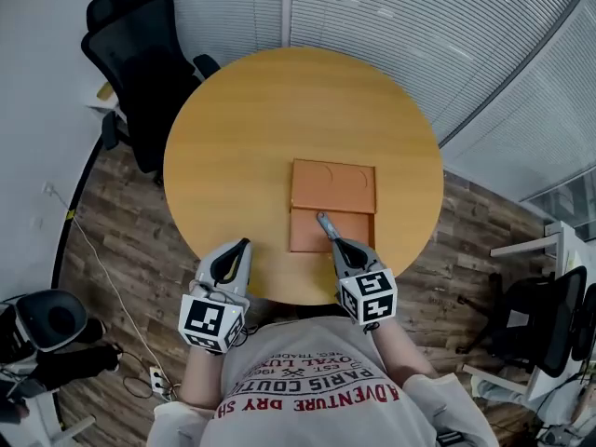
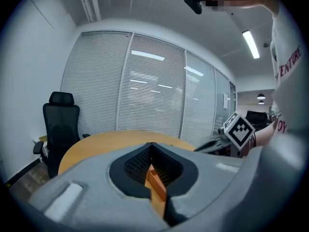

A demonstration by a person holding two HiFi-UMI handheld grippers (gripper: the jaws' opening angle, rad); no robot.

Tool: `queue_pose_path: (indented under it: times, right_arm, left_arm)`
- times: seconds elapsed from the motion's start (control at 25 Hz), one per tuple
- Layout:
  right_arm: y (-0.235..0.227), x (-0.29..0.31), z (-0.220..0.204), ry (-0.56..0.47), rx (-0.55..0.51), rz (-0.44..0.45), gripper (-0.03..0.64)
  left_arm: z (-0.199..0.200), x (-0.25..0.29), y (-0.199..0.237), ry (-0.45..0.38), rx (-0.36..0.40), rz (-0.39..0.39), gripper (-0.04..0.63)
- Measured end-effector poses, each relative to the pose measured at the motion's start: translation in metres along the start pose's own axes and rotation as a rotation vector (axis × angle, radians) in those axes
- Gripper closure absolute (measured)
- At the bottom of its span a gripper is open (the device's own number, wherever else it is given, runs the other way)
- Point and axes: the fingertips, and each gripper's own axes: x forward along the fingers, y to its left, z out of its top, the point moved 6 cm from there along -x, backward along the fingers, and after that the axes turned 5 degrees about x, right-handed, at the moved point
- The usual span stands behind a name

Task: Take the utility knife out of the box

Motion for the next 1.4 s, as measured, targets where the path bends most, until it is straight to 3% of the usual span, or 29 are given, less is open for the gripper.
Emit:
queue_pose_path:
  times: [0.16, 0.68, 1.08, 1.4]
  right_arm:
    - [-0.016, 0.031, -0.004, 0.113, -0.042, 0.044, 0.609]
    - [-0.061, 0.107, -0.047, 0.406, -0.085, 0.103, 0.458]
    - [-0.069, 0.152, -0.063, 0.534, -0.167, 0.065, 0.423]
    - [-0.063, 0.159, -0.064, 0.527, -0.217, 0.028, 0.437]
  left_arm:
    - [-0.001, 0.019, 0.008, 0.030, -0.012, 0.050, 0.600]
    - [-0.005, 0.061, 0.008, 0.022, -0.089, 0.100, 0.600]
    - [-0.017, 0.076, 0.016, 0.038, -0.105, 0.112, 0.600]
    - [-0.026, 0.075, 0.019, 0.050, -0.133, 0.102, 0.600]
